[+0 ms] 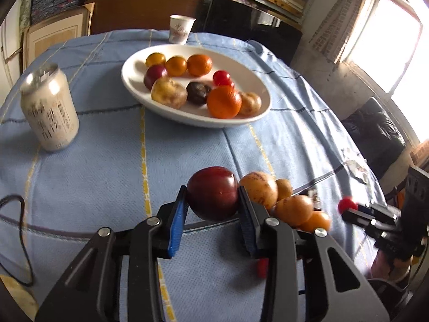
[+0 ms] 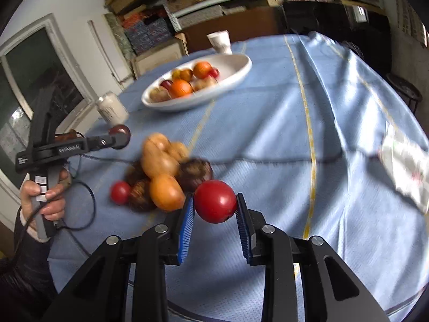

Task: Organize fruits
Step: 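Carry the plum and tomato to the white plate and release them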

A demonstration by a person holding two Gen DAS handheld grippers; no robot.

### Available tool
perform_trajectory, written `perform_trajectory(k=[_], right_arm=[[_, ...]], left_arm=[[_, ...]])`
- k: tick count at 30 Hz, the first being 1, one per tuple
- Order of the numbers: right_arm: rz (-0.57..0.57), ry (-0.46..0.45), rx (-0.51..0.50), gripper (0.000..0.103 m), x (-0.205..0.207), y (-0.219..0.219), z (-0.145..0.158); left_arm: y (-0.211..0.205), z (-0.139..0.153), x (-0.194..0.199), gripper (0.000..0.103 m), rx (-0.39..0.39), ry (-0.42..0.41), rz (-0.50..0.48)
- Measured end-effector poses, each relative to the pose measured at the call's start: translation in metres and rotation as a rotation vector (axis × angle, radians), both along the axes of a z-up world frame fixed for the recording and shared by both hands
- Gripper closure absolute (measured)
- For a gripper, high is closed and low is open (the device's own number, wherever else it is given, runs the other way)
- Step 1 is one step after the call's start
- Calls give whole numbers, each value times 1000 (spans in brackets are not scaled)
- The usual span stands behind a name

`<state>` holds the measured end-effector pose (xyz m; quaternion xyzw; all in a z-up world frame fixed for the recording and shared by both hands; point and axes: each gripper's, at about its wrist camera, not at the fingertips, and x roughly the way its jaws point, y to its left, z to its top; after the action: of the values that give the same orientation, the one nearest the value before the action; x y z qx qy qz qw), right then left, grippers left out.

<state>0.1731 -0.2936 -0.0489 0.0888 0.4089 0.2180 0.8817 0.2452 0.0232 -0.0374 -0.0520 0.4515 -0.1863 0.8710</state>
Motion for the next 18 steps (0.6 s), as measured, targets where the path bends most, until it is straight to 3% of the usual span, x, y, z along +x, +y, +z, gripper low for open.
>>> perform_trajectory(k=[5, 8, 13, 18], right_arm=[[-5, -56, 81, 72, 58, 7, 37], [-13, -71, 89, 72, 107, 20, 38], [-21, -39, 74, 72, 170, 41, 23], [-22, -2, 52, 72, 201, 54, 5]], left_arm=[[-4, 38, 31, 67, 68, -73, 17], [-8, 50, 66, 67, 19, -58, 8], [-23, 48, 119, 67, 45, -34, 41], [-36, 30, 144, 67, 88, -6, 48]])
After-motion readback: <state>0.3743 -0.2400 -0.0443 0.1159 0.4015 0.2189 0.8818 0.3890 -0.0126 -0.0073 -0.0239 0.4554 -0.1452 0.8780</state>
